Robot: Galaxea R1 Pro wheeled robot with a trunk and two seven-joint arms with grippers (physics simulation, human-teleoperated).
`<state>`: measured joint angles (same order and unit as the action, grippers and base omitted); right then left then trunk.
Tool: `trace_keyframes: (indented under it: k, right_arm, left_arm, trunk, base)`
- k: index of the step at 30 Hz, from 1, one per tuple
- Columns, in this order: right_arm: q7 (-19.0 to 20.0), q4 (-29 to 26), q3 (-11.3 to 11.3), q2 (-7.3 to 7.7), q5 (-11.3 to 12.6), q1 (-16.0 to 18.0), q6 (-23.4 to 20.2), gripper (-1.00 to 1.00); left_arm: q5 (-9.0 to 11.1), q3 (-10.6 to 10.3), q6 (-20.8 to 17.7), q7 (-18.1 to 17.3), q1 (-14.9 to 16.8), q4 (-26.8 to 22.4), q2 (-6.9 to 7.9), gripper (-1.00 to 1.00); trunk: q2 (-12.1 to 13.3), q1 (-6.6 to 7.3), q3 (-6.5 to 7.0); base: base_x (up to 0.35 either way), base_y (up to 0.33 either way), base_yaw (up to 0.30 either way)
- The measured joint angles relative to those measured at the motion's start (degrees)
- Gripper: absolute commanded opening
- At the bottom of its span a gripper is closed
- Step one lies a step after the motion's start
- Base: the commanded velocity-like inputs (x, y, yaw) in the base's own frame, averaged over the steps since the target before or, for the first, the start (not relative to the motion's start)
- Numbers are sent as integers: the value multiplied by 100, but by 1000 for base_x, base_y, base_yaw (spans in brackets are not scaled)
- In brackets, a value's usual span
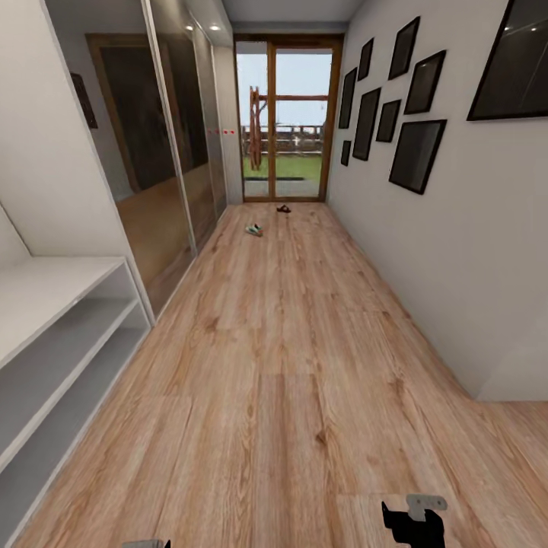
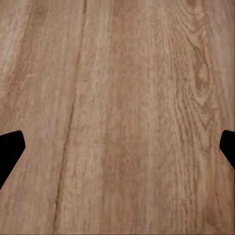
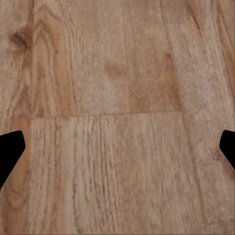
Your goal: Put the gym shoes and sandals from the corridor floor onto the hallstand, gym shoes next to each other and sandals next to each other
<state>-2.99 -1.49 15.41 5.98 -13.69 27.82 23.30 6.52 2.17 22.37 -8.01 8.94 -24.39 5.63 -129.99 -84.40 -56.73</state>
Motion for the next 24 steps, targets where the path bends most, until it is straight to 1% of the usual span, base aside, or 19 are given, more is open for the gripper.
trace_keyframes:
  k: [4, 5, 9, 24]
  right_arm:
    - [0, 0, 0, -2, 0, 0, 0, 100]
    - [0, 0, -3, -28, -3, 0, 0, 100]
    - [0, 0, 0, -43, -2, 0, 0, 100]
    - [0, 0, 0, -57, -2, 0, 0, 100]
  left_arm:
    - [0, 0, 0, 0, 0, 0, 1, 100]
    - [0, -1, 0, 0, 0, 0, 1, 100]
    - [0, 0, 0, 0, 0, 0, 1, 100]
    - [0, 0, 0, 0, 0, 0, 2, 100]
  trunk:
    - [0, 0, 0]
    - [0, 0, 0]
    - [0, 0, 0]
    - [0, 0, 0]
  base:
    - [338, -107, 0]
    - [338, -107, 0]
    - [338, -107, 0]
    - [338, -107, 0]
